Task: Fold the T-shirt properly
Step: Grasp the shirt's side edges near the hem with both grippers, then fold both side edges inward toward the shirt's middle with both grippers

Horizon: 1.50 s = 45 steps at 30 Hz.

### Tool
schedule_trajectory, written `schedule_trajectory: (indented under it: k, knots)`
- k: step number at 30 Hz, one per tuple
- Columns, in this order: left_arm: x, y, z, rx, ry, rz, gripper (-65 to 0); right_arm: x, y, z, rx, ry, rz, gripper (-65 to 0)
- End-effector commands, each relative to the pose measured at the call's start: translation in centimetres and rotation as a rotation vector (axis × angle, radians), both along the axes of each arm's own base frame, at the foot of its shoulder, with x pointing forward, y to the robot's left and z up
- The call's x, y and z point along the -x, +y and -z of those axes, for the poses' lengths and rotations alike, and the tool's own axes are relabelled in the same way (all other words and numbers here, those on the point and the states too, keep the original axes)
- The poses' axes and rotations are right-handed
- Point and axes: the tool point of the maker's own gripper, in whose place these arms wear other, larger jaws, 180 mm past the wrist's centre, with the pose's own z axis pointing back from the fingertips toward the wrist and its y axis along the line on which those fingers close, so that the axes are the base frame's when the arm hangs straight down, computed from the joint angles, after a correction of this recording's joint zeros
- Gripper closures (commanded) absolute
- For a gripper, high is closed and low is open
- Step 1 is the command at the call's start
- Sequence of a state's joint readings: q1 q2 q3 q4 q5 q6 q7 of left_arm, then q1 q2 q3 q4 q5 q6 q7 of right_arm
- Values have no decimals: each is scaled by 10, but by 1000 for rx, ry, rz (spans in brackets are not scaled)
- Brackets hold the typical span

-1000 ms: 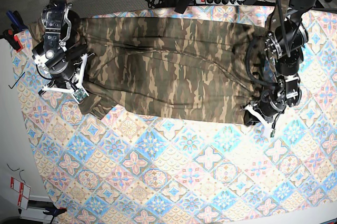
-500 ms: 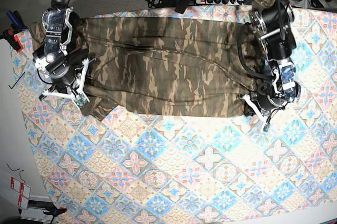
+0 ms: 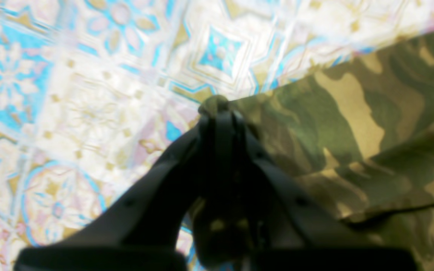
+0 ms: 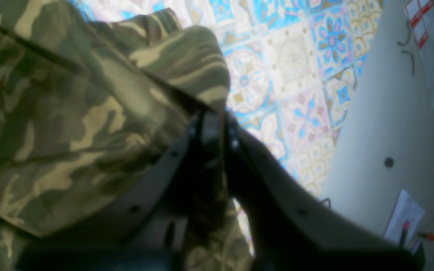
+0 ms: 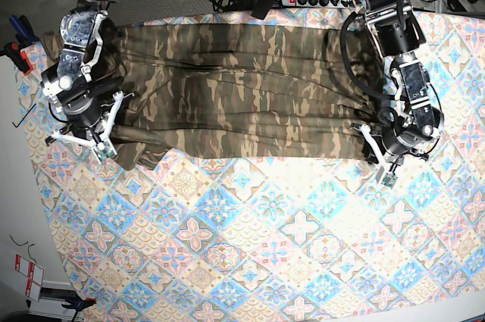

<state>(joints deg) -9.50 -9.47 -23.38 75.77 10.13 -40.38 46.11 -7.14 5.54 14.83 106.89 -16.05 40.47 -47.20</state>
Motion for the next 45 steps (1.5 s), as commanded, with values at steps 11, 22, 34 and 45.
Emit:
schedule_trajectory:
  k: [11,22,34,45]
  knots:
    - [-24,40,-55,-55,-88,-32,0,-36,-39,-47,49,-84,138,-18]
    - [-44,62,-64,-48,-93,-62,0,-76,-36,-34,-33,-53,144,-19]
    - [-59,66,-53,19,-76,-81,0,-102,-19,-48,-16,-43,101,-19]
    - [-50,66,-43,18,-52,-81,0,-88,-8,-15,-23,52,69,-280]
